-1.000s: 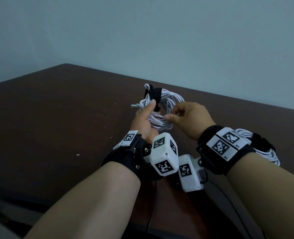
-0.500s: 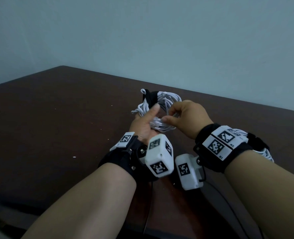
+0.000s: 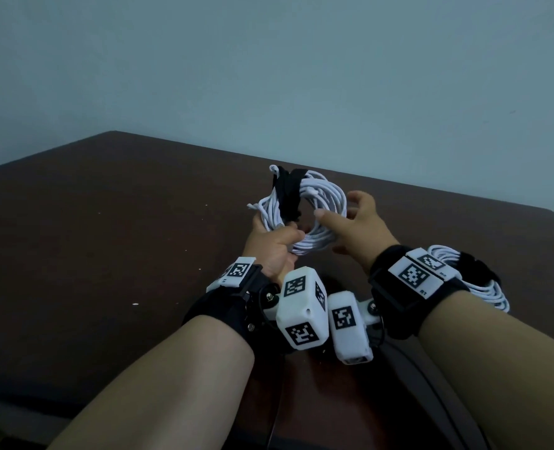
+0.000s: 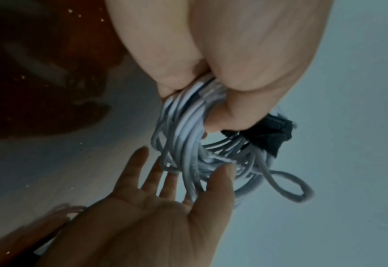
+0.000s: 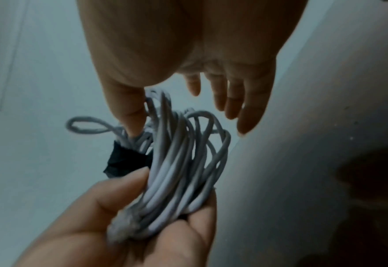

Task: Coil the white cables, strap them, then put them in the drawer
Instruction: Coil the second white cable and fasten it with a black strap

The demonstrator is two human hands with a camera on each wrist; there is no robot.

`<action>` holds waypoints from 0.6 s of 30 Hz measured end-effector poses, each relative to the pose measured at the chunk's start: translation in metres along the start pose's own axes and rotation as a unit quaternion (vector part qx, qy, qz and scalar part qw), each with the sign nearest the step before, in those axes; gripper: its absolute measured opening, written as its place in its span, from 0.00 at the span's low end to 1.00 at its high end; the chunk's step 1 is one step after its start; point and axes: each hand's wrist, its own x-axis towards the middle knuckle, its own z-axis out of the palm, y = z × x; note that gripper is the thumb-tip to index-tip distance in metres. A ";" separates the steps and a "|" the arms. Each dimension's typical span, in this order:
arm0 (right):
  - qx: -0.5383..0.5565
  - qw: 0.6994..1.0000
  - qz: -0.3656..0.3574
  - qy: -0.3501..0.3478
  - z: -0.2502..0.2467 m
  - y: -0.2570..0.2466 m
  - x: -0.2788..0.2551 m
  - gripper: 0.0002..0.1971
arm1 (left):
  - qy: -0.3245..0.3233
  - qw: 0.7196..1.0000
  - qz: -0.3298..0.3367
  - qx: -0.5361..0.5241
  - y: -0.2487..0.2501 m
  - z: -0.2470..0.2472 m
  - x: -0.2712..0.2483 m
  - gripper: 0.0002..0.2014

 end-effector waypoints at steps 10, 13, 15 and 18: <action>0.158 0.985 0.024 -0.068 -0.022 0.012 -0.016 0.03 | -0.040 0.996 -0.019 0.073 -0.011 0.014 -0.014 0.26; 0.157 0.987 0.011 -0.034 -0.038 0.014 -0.020 0.04 | -0.054 0.986 -0.021 0.154 -0.018 0.021 -0.016 0.27; 0.159 0.987 0.004 -0.005 -0.053 0.014 -0.022 0.04 | -0.078 0.980 -0.031 0.182 -0.021 0.028 -0.018 0.28; 0.168 0.985 0.005 0.039 -0.079 0.015 -0.024 0.06 | -0.102 0.968 -0.041 0.226 -0.022 0.046 -0.022 0.30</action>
